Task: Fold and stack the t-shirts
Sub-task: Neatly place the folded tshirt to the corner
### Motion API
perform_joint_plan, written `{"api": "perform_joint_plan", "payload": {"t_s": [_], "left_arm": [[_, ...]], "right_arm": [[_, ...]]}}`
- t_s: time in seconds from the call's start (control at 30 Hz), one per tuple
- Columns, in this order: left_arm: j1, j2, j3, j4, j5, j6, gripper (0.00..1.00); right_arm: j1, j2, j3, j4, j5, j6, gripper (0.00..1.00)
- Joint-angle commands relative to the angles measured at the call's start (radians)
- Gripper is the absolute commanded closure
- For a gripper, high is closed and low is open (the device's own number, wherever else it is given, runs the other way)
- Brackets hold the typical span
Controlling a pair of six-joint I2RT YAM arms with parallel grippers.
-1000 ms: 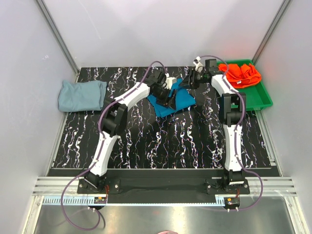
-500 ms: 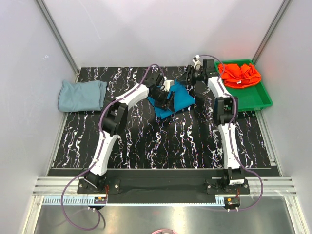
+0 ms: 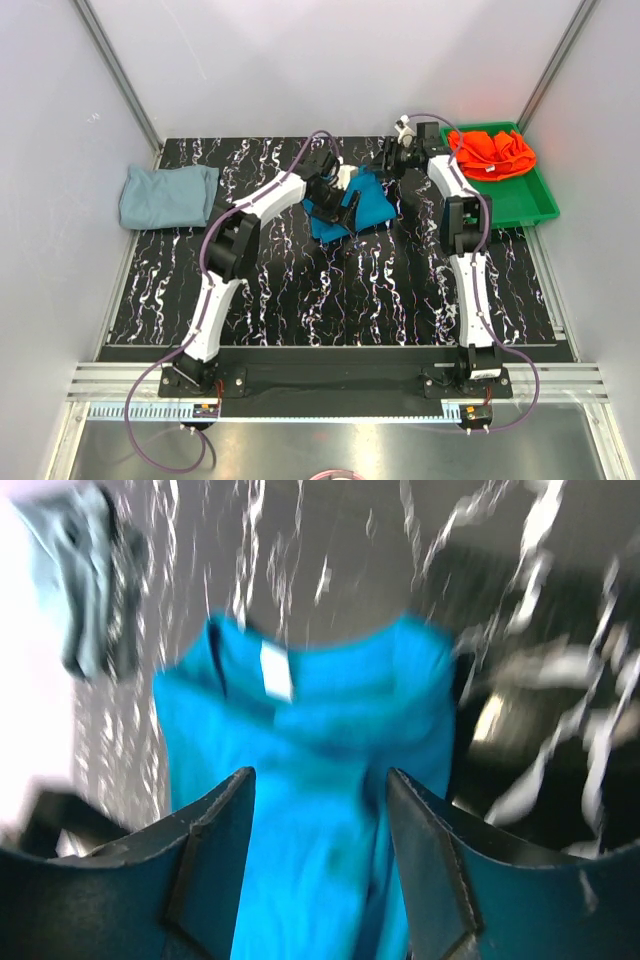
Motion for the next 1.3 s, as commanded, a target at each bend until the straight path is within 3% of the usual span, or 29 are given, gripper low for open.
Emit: {"api": "perform_joint_plan", "payload": {"t_s": [0.0, 0.17, 0.37, 0.7, 0.93, 1.27], "left_arm": [[0.024, -0.125, 0.074, -0.025, -0.156, 0.059, 0.10], [0.067, -0.202, 0.077, -0.030, -0.196, 0.056, 0.04], [0.132, -0.205, 0.043, -0.028, -0.189, 0.008, 0.01], [0.259, -0.147, -0.036, -0.010, -0.065, -0.124, 0.01], [0.288, -0.065, -0.032, 0.010, 0.037, -0.164, 0.02], [0.296, 0.036, -0.001, 0.070, 0.136, -0.234, 0.03]], "right_arm": [[-0.011, -0.280, -0.193, -0.060, 0.039, -0.221, 0.37], [-0.023, -0.369, -0.331, -0.108, 0.036, -0.264, 0.37], [-0.023, -0.434, -0.449, -0.047, 0.026, -0.223, 0.38], [0.012, -0.302, -0.346, -0.143, -0.004, -0.226, 0.38], [0.040, -0.197, -0.217, -0.223, 0.011, -0.237, 0.38], [0.069, -0.232, -0.364, -0.269, 0.040, -0.267, 0.38]]}}
